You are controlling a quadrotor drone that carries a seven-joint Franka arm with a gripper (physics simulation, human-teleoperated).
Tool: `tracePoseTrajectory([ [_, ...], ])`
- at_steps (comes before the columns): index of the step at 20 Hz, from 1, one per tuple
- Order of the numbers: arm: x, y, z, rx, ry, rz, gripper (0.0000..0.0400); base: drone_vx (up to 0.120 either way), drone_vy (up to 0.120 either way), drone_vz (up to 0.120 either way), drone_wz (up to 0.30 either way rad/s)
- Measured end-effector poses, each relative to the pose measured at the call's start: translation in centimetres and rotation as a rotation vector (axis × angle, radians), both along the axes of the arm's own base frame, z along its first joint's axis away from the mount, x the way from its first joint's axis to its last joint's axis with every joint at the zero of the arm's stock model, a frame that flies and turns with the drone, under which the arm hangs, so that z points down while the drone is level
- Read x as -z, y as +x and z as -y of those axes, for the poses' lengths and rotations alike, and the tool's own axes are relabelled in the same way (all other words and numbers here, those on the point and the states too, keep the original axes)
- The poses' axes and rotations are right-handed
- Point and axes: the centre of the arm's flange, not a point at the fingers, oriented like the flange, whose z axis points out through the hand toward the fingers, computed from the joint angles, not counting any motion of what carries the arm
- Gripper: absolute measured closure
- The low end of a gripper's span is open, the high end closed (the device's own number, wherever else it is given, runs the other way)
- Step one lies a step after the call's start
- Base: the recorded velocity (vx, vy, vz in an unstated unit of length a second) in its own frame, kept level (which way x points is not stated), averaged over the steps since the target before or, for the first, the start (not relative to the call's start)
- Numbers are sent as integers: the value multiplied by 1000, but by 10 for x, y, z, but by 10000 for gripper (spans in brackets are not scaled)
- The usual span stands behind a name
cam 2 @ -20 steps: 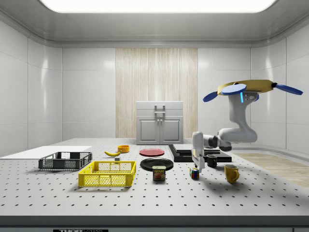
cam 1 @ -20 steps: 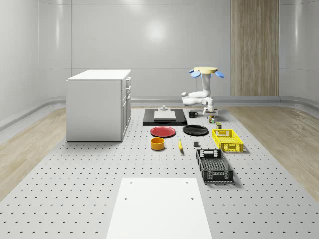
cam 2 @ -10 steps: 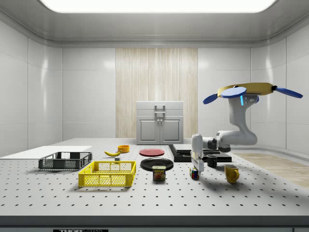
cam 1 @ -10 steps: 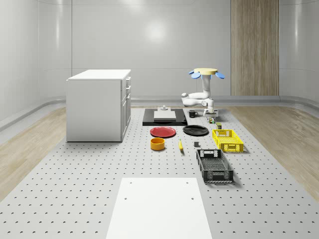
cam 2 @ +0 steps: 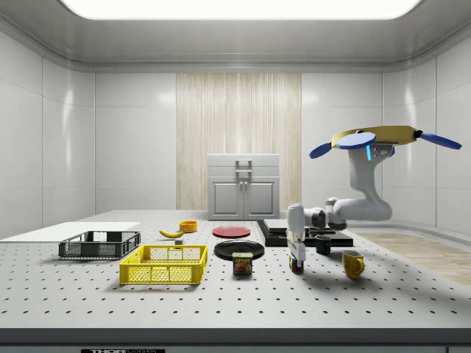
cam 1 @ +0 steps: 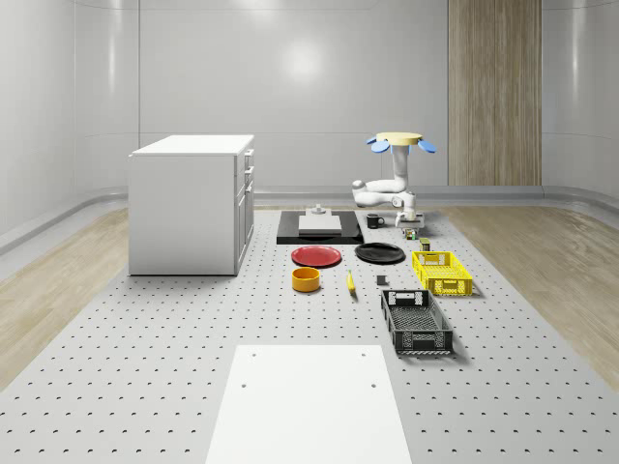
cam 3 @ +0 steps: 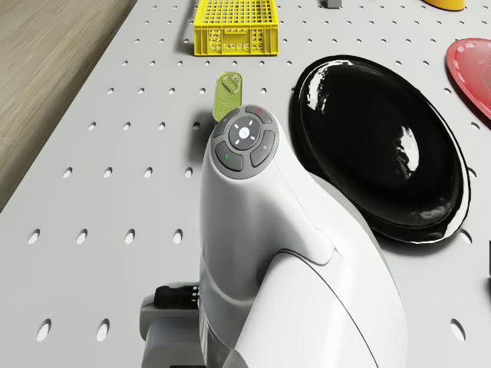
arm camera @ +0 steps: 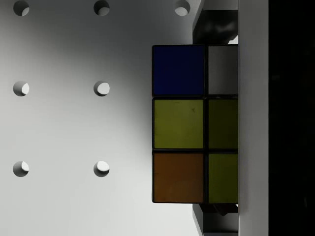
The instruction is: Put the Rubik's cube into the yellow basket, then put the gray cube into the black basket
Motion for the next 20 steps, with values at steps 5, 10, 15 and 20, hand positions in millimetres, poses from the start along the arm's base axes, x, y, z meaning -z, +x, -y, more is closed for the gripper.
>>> tracePoseTrajectory([
  [5,0,6,0,0,0,0,0,0,0,0,0],
  [10,0,9,0,0,0,0,51,0,0,0,0],
  [15,0,9,0,-2,-1,0,112,0,0,0,0],
  [20,0,9,0,-8,-2,0,115,0,0,0,0],
])
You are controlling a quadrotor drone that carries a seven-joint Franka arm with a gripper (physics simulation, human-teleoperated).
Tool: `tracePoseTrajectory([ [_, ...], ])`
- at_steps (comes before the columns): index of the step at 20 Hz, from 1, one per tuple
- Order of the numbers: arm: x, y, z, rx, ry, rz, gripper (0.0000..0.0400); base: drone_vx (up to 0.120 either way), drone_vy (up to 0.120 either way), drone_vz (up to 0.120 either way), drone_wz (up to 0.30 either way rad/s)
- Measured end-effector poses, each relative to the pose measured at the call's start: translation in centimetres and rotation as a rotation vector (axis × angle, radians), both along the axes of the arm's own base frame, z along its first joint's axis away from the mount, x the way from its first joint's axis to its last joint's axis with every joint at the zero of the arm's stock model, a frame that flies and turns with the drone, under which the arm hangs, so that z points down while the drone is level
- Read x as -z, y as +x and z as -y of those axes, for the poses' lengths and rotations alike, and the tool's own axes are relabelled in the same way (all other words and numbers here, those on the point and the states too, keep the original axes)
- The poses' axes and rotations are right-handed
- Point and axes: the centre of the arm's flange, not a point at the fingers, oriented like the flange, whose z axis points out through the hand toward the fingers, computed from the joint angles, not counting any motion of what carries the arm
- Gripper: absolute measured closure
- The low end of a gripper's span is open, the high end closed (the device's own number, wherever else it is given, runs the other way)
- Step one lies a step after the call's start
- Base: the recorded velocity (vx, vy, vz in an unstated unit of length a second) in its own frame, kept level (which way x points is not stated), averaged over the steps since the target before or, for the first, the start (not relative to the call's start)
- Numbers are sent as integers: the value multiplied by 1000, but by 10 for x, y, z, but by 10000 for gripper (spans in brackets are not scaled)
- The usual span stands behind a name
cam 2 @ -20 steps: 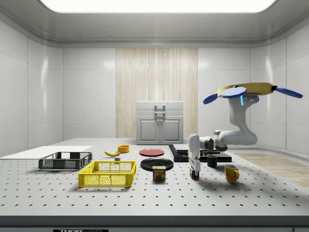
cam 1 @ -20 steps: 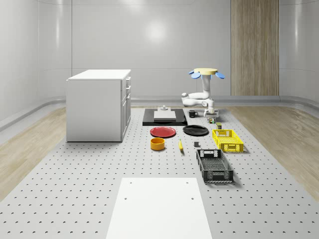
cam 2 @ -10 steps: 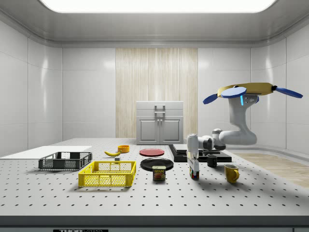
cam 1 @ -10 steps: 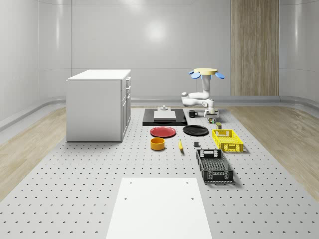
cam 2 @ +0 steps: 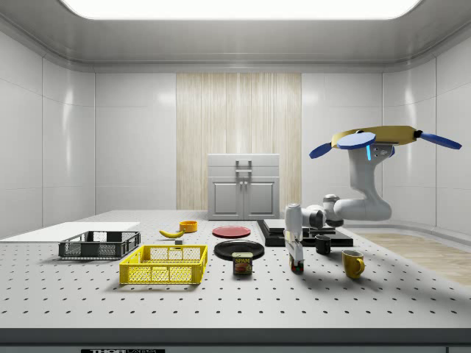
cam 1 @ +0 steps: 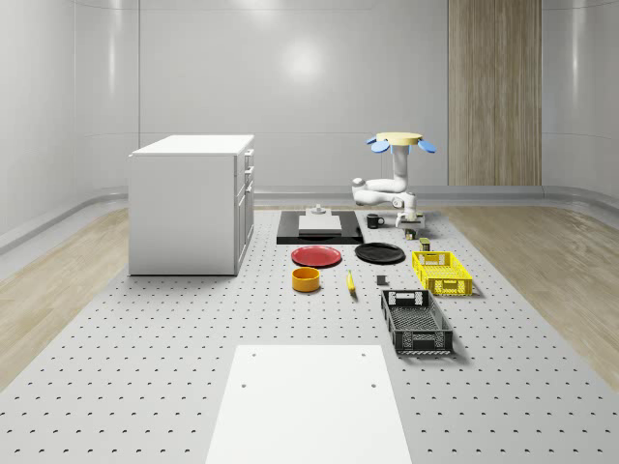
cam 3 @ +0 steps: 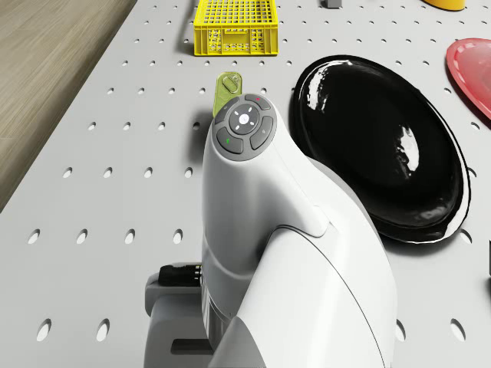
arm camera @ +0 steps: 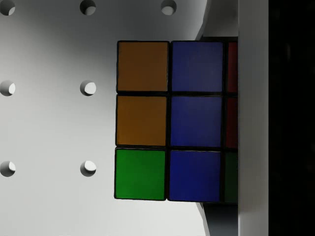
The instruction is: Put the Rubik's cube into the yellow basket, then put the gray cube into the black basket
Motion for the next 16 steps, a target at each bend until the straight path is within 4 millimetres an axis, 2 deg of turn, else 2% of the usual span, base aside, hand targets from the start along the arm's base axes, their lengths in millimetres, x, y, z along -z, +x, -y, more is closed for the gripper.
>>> tracePoseTrajectory([
  [9,1,0,0,-16,2,0,115,0,0,0,0],
  [14,15,0,0,-28,1,0,116,0,0,0,0],
  [16,23,0,0,-31,1,0,116,0,0,100,0],
])
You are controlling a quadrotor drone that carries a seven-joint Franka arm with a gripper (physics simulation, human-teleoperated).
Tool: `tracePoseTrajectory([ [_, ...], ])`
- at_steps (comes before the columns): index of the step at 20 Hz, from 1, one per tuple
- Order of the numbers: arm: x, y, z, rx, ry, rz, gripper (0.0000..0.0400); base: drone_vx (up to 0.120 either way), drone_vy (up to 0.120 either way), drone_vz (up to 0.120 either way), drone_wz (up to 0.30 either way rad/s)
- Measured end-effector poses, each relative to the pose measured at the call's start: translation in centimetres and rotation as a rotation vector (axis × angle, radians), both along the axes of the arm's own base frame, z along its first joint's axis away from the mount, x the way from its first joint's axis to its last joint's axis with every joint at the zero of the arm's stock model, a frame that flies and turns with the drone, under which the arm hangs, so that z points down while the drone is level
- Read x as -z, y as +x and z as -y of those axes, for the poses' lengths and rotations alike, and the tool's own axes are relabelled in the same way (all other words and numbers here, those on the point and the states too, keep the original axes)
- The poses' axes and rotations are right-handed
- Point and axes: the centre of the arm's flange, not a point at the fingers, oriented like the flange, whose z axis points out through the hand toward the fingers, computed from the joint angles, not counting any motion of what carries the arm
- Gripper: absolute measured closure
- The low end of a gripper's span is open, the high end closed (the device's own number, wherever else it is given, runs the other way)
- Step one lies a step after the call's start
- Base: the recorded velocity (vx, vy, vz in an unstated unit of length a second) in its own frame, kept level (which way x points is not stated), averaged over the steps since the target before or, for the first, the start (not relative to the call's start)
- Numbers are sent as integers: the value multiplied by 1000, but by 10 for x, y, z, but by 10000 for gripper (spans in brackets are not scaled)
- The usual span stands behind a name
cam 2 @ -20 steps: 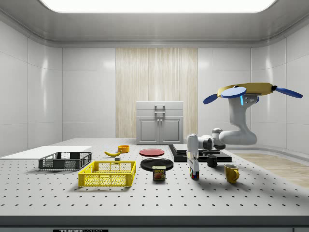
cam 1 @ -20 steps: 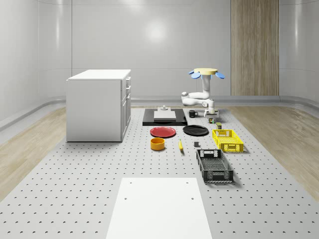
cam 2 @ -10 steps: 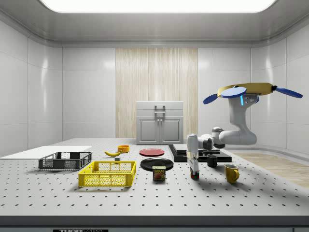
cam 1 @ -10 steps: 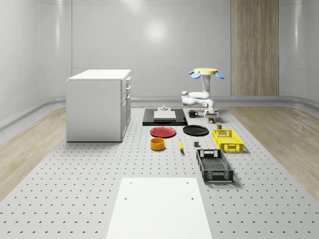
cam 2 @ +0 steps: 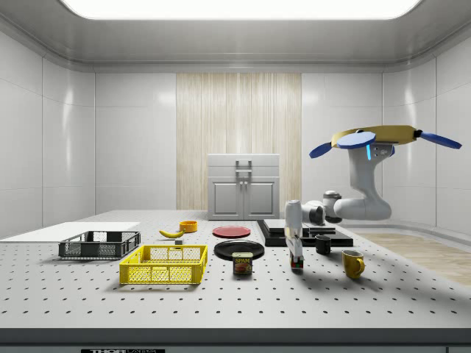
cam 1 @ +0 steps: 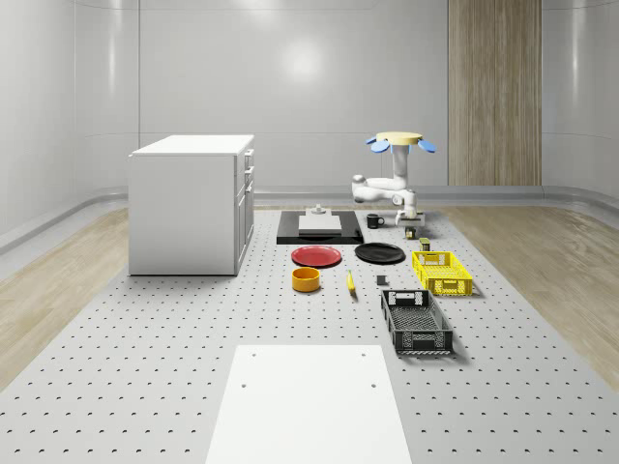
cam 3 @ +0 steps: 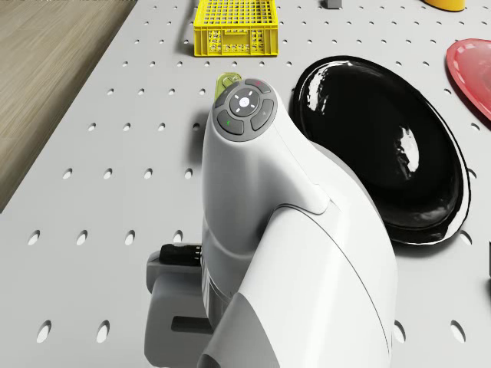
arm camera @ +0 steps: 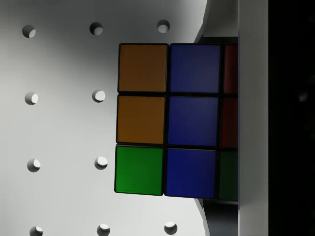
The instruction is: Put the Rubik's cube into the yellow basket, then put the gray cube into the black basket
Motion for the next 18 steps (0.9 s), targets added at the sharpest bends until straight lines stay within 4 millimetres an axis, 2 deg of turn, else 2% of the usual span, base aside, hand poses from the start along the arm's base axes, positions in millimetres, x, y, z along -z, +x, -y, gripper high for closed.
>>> tracePoseTrajectory([
  [5,14,0,0,-3,-1,0,116,0,0,120,0],
  [12,21,0,0,0,-1,0,115,0,0,97,0],
  [18,22,0,0,6,-1,0,115,107,0,0,0],
])
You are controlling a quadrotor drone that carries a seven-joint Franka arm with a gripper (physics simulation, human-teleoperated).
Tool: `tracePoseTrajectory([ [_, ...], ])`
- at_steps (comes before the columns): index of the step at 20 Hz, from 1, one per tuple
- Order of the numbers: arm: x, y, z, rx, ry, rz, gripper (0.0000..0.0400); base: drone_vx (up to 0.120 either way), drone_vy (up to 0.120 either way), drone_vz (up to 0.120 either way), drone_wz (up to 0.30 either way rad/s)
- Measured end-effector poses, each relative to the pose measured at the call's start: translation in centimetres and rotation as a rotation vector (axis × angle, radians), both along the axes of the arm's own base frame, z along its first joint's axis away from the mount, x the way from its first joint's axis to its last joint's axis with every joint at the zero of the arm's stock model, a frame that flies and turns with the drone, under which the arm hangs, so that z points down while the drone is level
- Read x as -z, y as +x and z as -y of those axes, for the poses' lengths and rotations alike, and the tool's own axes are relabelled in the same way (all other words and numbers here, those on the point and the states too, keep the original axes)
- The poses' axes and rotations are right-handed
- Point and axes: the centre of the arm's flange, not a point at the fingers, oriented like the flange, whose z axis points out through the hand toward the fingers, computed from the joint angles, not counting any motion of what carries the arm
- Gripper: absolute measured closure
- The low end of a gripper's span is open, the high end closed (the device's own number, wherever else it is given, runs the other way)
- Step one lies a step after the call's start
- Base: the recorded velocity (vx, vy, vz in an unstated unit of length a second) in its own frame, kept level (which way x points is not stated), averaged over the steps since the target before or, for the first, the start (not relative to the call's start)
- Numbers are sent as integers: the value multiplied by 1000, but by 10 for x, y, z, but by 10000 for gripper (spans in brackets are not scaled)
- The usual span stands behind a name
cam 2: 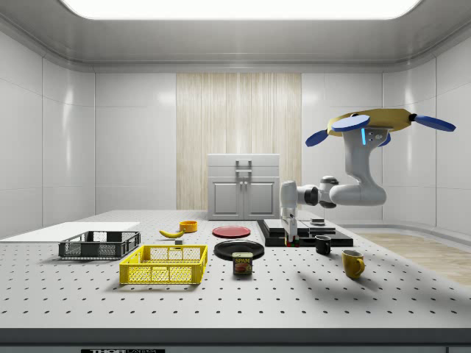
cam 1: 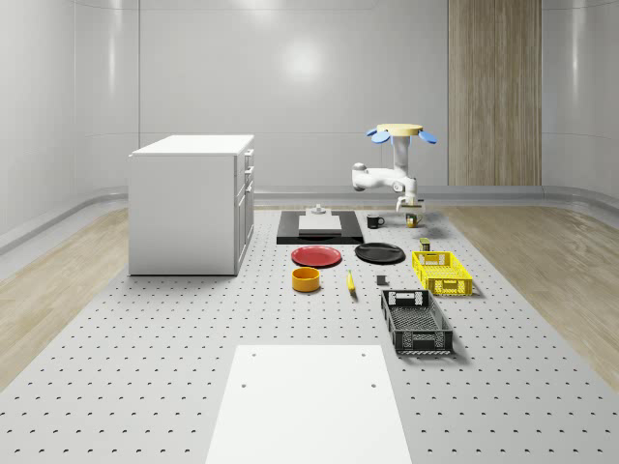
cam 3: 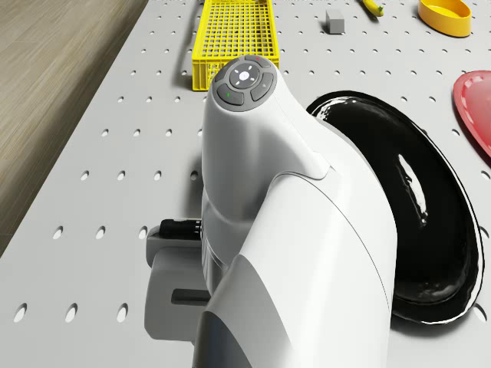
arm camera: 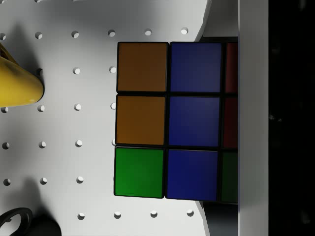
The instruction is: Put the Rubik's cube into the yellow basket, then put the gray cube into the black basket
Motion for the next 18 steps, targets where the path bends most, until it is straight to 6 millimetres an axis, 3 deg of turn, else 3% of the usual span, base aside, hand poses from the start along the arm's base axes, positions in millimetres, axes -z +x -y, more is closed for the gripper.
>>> tracePoseTrajectory([
  [18,0,0,0,-1,0,0,115,120,0,0,0],
])
